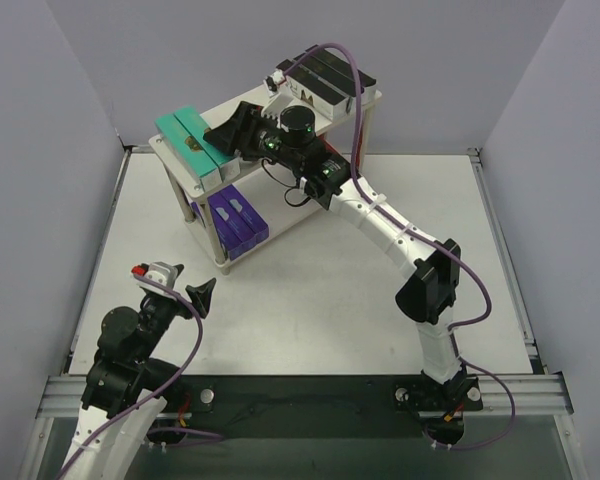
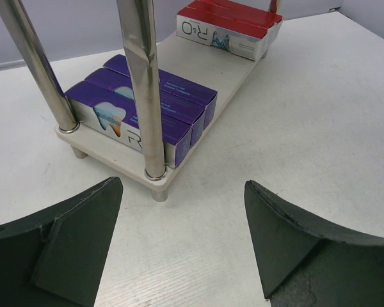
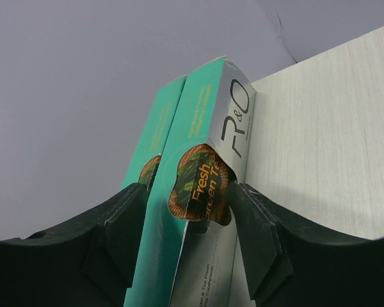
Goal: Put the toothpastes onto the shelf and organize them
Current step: Place the toothpaste on the shelf, then reset both arms
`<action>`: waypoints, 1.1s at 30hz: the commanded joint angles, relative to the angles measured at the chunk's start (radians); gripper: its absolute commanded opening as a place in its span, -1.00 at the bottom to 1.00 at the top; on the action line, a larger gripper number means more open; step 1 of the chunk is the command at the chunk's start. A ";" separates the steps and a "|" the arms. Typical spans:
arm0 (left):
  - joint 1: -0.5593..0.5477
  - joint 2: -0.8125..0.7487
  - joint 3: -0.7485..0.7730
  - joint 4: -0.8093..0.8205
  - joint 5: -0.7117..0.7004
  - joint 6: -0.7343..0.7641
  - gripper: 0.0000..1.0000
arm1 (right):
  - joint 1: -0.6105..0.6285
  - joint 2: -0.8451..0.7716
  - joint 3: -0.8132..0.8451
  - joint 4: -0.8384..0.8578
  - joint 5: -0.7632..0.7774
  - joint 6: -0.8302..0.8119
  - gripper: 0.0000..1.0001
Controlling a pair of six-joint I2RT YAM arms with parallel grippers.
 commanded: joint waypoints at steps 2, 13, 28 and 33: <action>0.005 -0.011 0.018 0.026 -0.003 0.010 0.76 | -0.016 -0.143 -0.059 0.063 0.048 -0.065 0.25; 0.005 -0.042 0.093 -0.046 -0.054 0.018 0.76 | -0.065 -0.563 -0.505 0.049 0.255 -0.280 0.97; 0.005 -0.015 0.316 -0.175 -0.181 0.029 0.76 | -0.093 -1.347 -1.173 -0.274 0.893 -0.536 1.00; 0.005 -0.016 0.363 -0.230 -0.233 -0.011 0.77 | -0.095 -1.578 -1.315 -0.403 0.941 -0.551 1.00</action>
